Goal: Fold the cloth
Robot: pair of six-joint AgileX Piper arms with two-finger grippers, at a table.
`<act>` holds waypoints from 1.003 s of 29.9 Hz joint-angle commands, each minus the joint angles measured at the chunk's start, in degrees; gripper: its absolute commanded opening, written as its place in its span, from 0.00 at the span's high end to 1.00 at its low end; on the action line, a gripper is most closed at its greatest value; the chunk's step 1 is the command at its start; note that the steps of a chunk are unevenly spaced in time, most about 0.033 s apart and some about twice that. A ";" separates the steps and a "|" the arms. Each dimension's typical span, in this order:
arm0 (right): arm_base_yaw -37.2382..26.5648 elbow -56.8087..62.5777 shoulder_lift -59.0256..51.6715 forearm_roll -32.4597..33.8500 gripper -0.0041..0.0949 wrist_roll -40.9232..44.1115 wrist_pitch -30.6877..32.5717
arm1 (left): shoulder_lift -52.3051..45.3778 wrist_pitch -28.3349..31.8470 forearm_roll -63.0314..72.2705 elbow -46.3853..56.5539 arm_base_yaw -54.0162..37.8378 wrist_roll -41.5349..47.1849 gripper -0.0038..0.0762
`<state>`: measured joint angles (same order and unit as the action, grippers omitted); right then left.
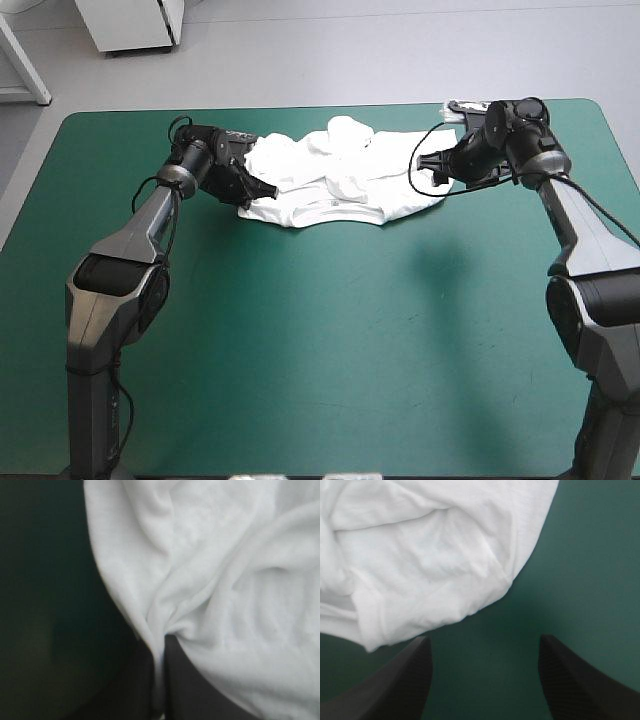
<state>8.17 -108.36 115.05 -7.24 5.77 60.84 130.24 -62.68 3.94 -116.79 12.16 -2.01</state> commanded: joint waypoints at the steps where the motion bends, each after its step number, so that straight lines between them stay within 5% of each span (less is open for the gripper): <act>1: -1.18 -4.96 1.20 -1.79 0.36 0.11 -0.93 | -1.92 -0.06 2.71 -0.71 0.74 0.43 0.96; 14: -1.05 -12.57 13.82 -4.02 0.46 0.11 -0.96 | -1.92 0.39 2.71 -0.71 0.74 0.43 0.96; 17: -0.42 -12.69 15.24 -4.02 0.62 0.11 -0.09 | -1.92 0.54 2.61 -0.71 0.74 0.43 0.96; 21: 0.38 -12.69 15.75 -3.76 0.97 0.06 2.21 | -1.92 0.29 2.61 -0.71 0.74 0.43 0.96; 30: 0.27 -17.26 8.94 -1.95 0.98 -0.59 4.31 | -4.42 -4.71 2.50 -8.43 0.74 0.19 0.96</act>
<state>8.39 -122.12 131.56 -9.48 5.83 65.03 130.92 -66.59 4.84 -120.74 12.29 -2.01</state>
